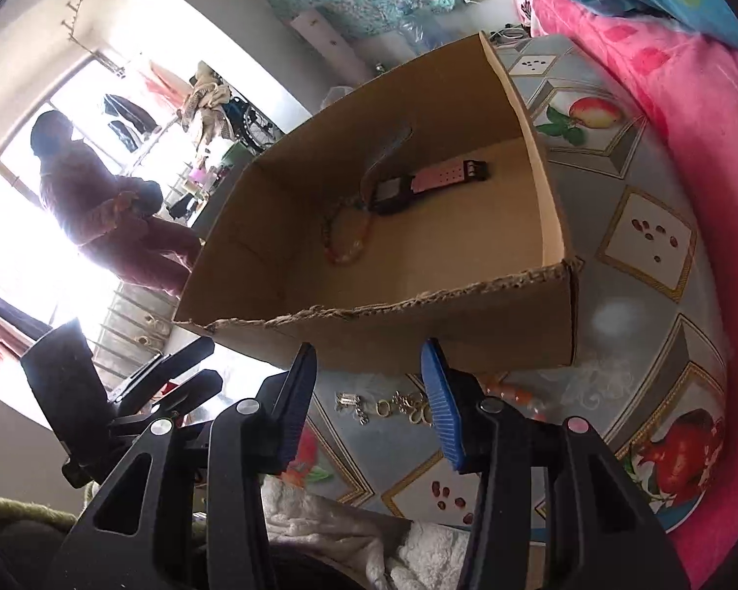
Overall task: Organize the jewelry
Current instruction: 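Withdraw the open right gripper from the box, then move the right tool over the gold and silver charms on the table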
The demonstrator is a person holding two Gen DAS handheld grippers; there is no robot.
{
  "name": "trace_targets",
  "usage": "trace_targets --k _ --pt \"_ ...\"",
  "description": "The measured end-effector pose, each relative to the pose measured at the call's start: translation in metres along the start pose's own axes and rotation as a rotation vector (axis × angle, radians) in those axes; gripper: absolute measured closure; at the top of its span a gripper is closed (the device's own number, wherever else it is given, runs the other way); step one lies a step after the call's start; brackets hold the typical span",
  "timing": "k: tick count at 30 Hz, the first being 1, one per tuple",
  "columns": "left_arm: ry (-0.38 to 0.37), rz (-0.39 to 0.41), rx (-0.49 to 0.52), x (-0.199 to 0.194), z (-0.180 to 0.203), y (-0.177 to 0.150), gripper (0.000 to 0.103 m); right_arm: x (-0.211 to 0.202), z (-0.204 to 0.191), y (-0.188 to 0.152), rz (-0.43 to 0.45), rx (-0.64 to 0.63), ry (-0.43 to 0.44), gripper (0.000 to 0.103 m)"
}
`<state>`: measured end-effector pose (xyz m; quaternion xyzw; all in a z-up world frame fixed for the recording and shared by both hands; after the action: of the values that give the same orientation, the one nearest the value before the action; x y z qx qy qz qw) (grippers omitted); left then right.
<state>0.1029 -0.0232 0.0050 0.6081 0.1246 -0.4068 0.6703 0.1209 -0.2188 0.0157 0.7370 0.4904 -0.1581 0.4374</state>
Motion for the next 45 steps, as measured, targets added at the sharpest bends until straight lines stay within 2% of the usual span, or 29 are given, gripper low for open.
trace_targets --k 4,6,10,13,16,18,22,26,28,29,31,35,42,45 --pt "0.045 0.042 -0.021 0.009 -0.009 0.011 0.035 0.007 -0.001 0.009 0.032 0.025 0.008 0.058" --pt "0.057 0.048 -0.041 0.013 -0.011 0.014 0.035 0.008 -0.004 0.009 0.048 0.009 -0.027 0.058" --pt "0.052 0.035 -0.031 0.011 -0.001 0.002 0.034 -0.005 -0.019 -0.011 0.114 -0.16 -0.151 0.057" --pt "0.071 -0.009 -0.025 0.013 0.002 -0.019 0.033 -0.012 -0.025 -0.041 0.156 -0.258 -0.265 0.046" --pt "0.084 -0.048 -0.044 0.017 0.003 -0.041 0.032 -0.01 -0.017 -0.07 0.161 -0.28 -0.375 0.042" --pt "0.104 -0.062 -0.053 0.019 0.003 -0.051 0.032 -0.009 -0.009 -0.084 0.177 -0.261 -0.417 0.038" --pt "0.158 -0.078 -0.037 0.024 0.002 -0.066 0.028 -0.004 0.016 -0.099 0.205 -0.216 -0.48 0.038" --pt "0.203 -0.083 -0.008 0.033 -0.002 -0.077 0.027 0.008 0.033 -0.106 0.245 -0.223 -0.517 0.037" --pt "0.222 -0.078 -0.003 0.036 -0.004 -0.08 0.026 0.014 0.03 -0.108 0.266 -0.279 -0.534 0.024" --pt "0.231 -0.074 0.002 0.037 -0.004 -0.081 0.026 0.017 0.027 -0.109 0.257 -0.302 -0.543 0.021" --pt "0.231 -0.069 -0.005 0.037 -0.004 -0.081 0.024 0.024 0.022 -0.11 0.236 -0.333 -0.541 0.006" --pt "0.237 -0.049 -0.008 0.041 -0.004 -0.081 0.021 0.025 0.025 -0.106 0.236 -0.321 -0.517 0.006" --pt "0.267 -0.021 0.035 0.046 0.001 -0.081 0.02 0.025 0.022 -0.109 0.245 -0.309 -0.528 0.006" --pt "0.244 -0.029 0.032 0.047 0.003 -0.078 0.02 0.025 0.022 -0.108 0.251 -0.292 -0.543 0.006"
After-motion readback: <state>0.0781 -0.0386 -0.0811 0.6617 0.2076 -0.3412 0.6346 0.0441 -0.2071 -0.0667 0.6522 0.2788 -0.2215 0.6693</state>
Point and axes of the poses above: each gripper's, at about its wrist camera, not at the fingertips, and x roughly the way its jaws point, z to its right, y to its top, the point moved 6 cm from there along x, roughly the way its jaws point, and after that the axes turned 1 degree about -y, right-handed, at the moved point
